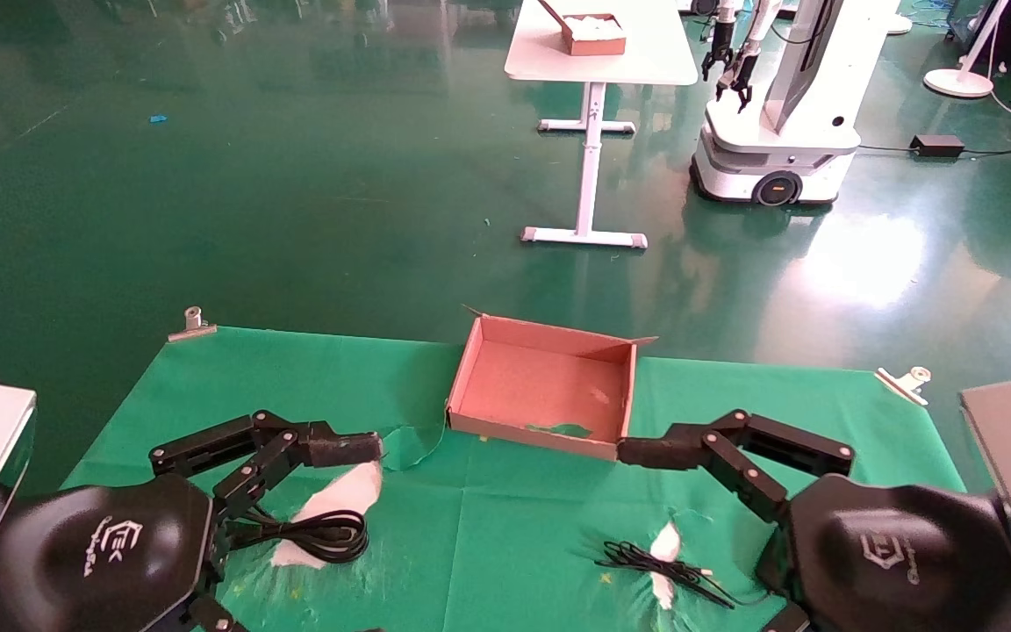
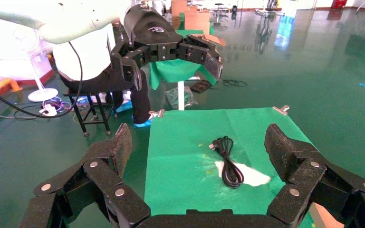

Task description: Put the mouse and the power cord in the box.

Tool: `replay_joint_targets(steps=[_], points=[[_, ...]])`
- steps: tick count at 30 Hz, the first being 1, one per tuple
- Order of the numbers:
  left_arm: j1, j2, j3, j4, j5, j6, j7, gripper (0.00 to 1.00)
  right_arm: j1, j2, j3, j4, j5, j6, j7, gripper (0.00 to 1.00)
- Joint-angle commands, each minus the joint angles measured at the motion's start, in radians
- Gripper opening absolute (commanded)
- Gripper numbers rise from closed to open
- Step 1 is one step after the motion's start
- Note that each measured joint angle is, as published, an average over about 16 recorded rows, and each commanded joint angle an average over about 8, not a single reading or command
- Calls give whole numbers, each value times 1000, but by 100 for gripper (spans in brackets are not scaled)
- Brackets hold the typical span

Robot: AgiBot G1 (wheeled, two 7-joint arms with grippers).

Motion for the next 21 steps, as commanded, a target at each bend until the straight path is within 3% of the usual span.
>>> replay_joint_targets(steps=[1, 21], points=[[0, 0, 0, 0, 0, 0, 0, 100, 0, 0, 0, 0, 0, 0, 0, 100], [0, 0, 0, 0, -1, 1, 0, 100, -1, 1, 0, 1, -3, 0, -2, 100]])
